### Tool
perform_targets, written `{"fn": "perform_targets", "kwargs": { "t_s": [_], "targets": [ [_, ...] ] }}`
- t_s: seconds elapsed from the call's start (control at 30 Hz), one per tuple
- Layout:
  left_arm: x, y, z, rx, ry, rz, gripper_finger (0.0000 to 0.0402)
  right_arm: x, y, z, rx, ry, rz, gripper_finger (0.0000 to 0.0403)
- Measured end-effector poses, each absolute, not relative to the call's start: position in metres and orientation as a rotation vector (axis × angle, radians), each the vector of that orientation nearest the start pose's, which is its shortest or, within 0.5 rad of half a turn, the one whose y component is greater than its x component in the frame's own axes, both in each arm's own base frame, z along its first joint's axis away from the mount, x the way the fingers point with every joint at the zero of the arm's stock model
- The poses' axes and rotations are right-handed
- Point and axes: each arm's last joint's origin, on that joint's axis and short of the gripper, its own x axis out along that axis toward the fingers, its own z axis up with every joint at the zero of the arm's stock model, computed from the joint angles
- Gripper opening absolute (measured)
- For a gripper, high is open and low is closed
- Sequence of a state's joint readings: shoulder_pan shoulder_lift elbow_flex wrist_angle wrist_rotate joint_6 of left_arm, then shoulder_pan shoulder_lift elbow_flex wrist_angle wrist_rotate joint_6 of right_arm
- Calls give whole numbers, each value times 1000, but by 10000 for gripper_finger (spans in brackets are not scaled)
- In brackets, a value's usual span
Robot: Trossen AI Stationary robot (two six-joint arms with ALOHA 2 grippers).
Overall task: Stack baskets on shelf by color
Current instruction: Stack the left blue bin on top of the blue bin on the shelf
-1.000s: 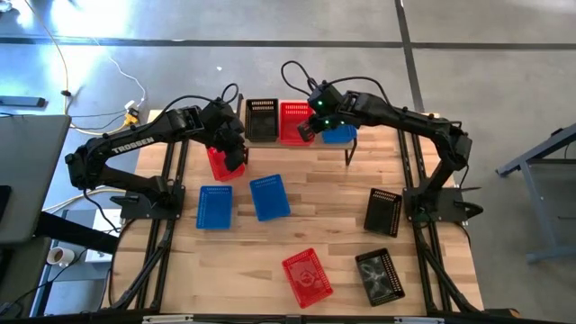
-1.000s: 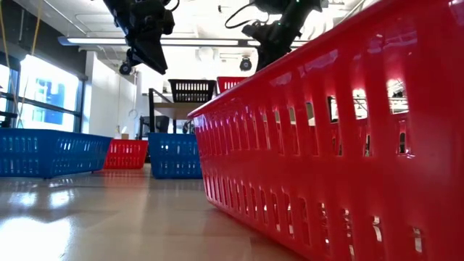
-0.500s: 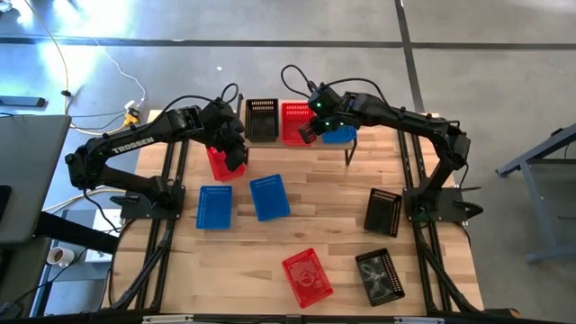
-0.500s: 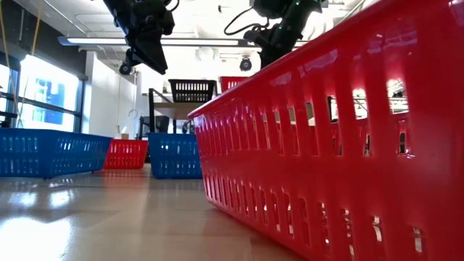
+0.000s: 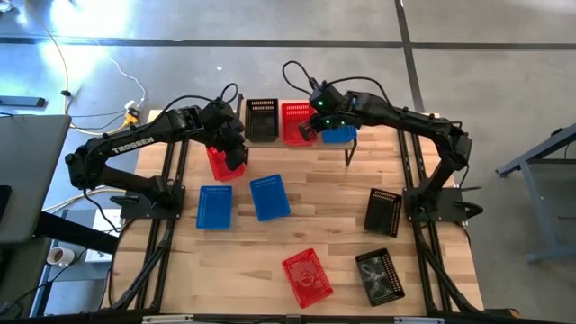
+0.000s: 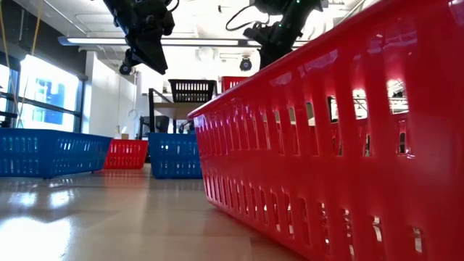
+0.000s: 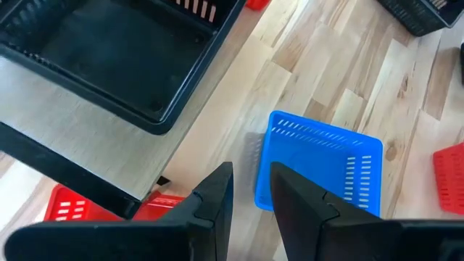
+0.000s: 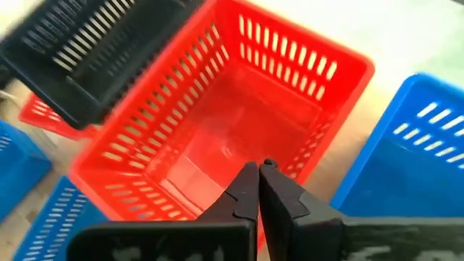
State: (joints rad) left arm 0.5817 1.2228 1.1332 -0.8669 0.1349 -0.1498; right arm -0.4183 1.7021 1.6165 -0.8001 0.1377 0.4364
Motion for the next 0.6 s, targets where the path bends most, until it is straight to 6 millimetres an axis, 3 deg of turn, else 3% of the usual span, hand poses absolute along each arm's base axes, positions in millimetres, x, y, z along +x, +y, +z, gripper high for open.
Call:
{"fn": "perform_targets", "kwargs": {
  "t_s": [0.27, 0.6],
  "targets": [
    [197, 123, 309, -496, 906, 470, 85, 317, -144, 352, 491, 700, -702, 0],
    [198, 106, 305, -433, 1012, 378, 85, 296, -120, 378, 434, 664, -740, 0]
  ]
}}
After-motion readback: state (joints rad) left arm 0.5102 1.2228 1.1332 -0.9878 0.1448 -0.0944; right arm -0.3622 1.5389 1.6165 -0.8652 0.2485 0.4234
